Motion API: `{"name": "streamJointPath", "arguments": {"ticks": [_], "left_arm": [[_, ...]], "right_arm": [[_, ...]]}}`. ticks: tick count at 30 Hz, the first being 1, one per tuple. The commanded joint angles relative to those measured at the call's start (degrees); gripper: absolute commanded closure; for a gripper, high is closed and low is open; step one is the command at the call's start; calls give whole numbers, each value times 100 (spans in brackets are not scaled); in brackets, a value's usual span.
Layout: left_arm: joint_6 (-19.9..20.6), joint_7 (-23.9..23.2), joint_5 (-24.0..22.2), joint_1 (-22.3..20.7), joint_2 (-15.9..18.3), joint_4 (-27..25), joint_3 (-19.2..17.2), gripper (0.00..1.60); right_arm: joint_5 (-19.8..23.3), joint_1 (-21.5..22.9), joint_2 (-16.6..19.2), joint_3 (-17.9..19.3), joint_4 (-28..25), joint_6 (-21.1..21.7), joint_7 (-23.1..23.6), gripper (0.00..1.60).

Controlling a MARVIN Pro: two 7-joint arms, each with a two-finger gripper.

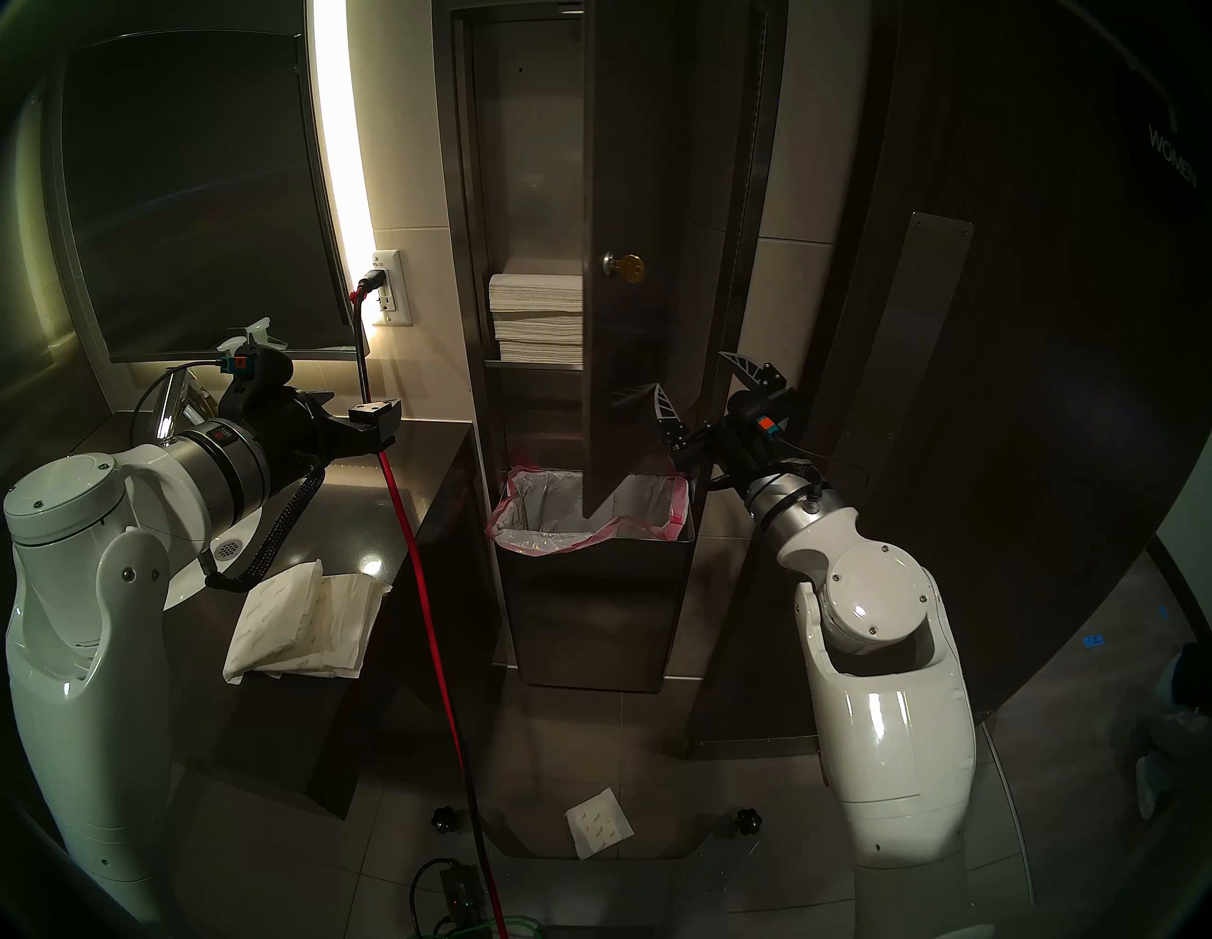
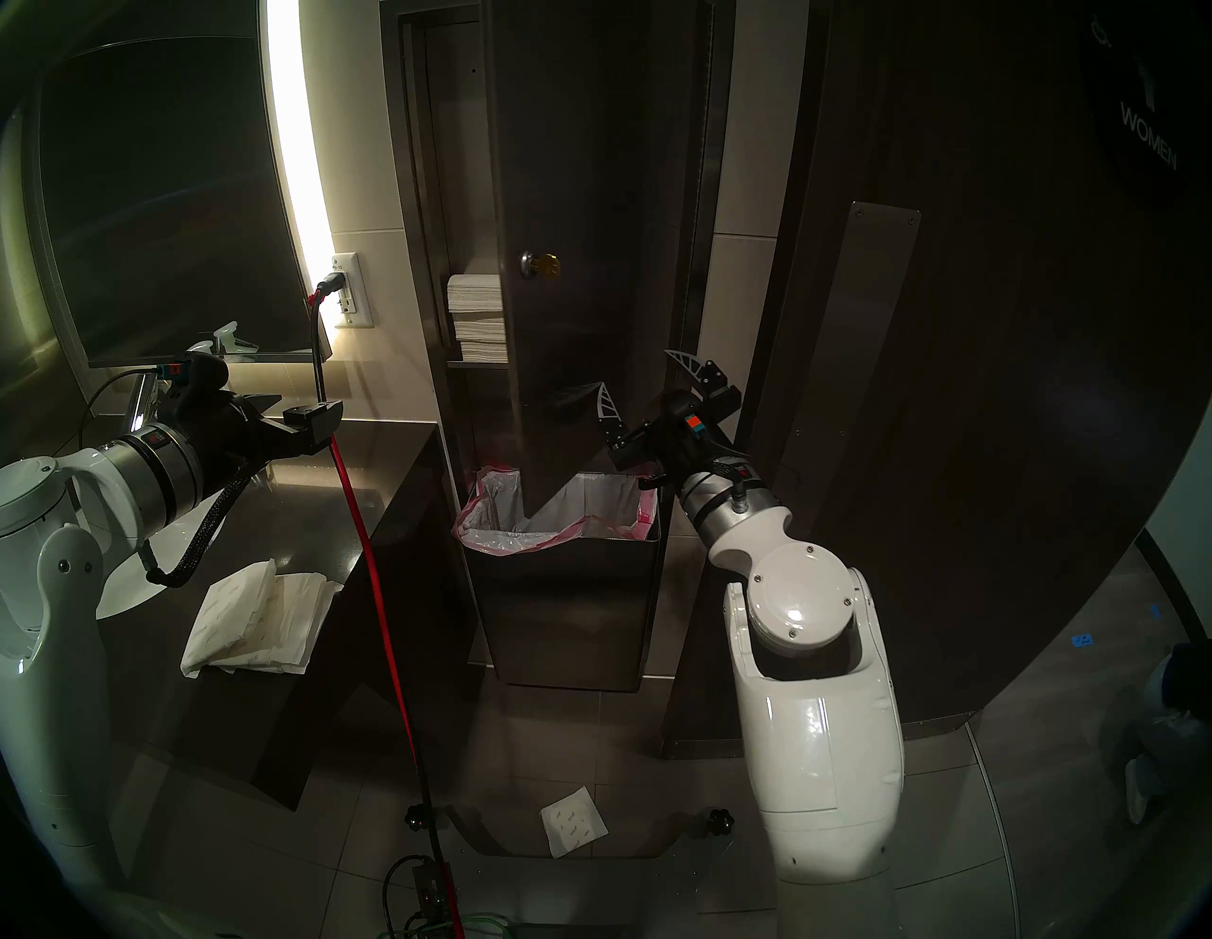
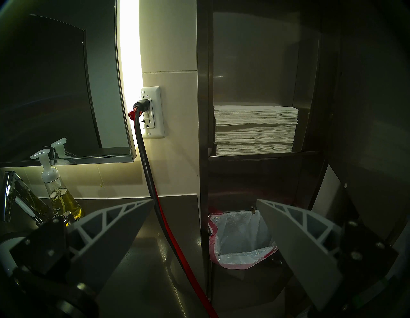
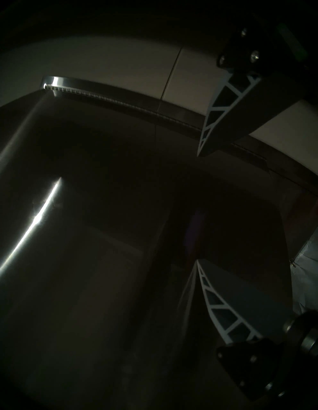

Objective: Twist key and close towel dispenser

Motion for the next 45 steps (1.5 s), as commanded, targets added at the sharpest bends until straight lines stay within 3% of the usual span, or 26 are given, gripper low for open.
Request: {"name": "streamJointPath", "arguments": {"ticks": [1, 12, 25, 34, 45], "left_arm": [[-36, 2, 2, -15, -7, -19, 5, 0], [-37, 19, -18, -12, 3, -19, 6, 0], [-50, 36, -35, -4, 14, -19, 7, 0], [-48, 45, -47, -3, 20, -20, 7, 0], [-56, 59, -62, 2, 29, -20, 8, 0]], "right_arm": [[-38, 620, 27, -122, 127, 92, 149, 0], [35, 1180, -48, -152, 349, 150, 318, 0], [43, 1664, -207, -219, 986, 255, 313, 0], [-16, 1863, -406, -428, 1209, 291, 137, 0], [-8, 1900, -728, -658, 1341, 328, -485, 0]]}}
